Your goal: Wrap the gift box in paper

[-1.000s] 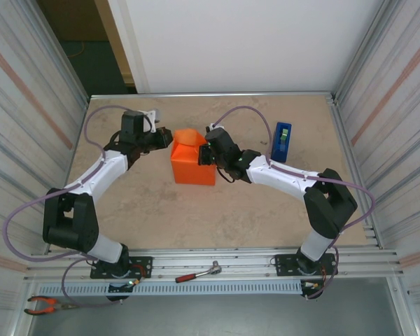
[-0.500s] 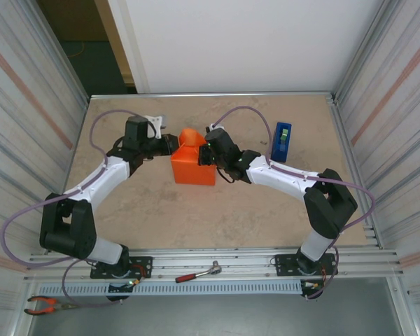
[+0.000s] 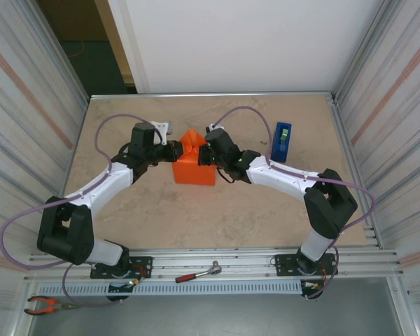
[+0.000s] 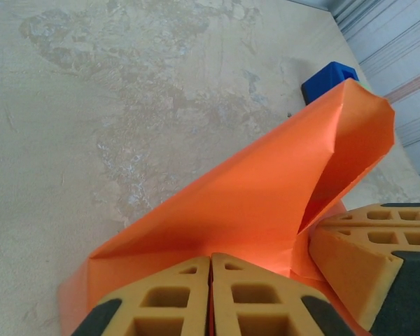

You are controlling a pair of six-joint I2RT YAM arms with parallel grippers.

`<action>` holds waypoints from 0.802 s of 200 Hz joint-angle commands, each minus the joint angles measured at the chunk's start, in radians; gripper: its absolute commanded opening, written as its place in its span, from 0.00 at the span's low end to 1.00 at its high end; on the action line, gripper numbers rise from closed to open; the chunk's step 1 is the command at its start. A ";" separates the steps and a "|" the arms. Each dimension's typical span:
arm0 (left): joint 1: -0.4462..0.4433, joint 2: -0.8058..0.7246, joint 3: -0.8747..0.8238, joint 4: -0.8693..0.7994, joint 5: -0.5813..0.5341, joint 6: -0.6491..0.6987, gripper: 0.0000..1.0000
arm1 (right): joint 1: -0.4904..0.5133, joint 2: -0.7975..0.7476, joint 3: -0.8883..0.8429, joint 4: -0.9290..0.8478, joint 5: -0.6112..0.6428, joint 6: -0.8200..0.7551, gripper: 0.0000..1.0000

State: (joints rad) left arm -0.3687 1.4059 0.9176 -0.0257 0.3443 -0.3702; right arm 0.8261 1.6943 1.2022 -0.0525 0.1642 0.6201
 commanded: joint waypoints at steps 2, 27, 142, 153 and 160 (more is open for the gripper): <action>-0.057 -0.027 -0.001 -0.084 -0.058 -0.007 0.10 | 0.033 0.060 -0.062 -0.169 -0.072 0.041 0.00; -0.109 -0.023 0.023 -0.148 -0.146 -0.023 0.12 | 0.032 0.048 -0.059 -0.165 -0.090 0.046 0.00; -0.192 0.012 0.007 -0.157 -0.275 -0.118 0.39 | -0.058 -0.043 -0.061 -0.077 -0.295 0.124 0.00; -0.199 0.015 0.002 -0.156 -0.294 -0.102 0.39 | -0.072 -0.051 -0.065 -0.052 -0.328 0.135 0.00; -0.202 0.017 -0.003 -0.153 -0.303 -0.096 0.39 | -0.077 -0.054 -0.067 -0.039 -0.349 0.141 0.00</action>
State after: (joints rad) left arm -0.5491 1.3994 0.9611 -0.0937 0.0677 -0.4606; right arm 0.7628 1.6577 1.1736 -0.0410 -0.0399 0.7040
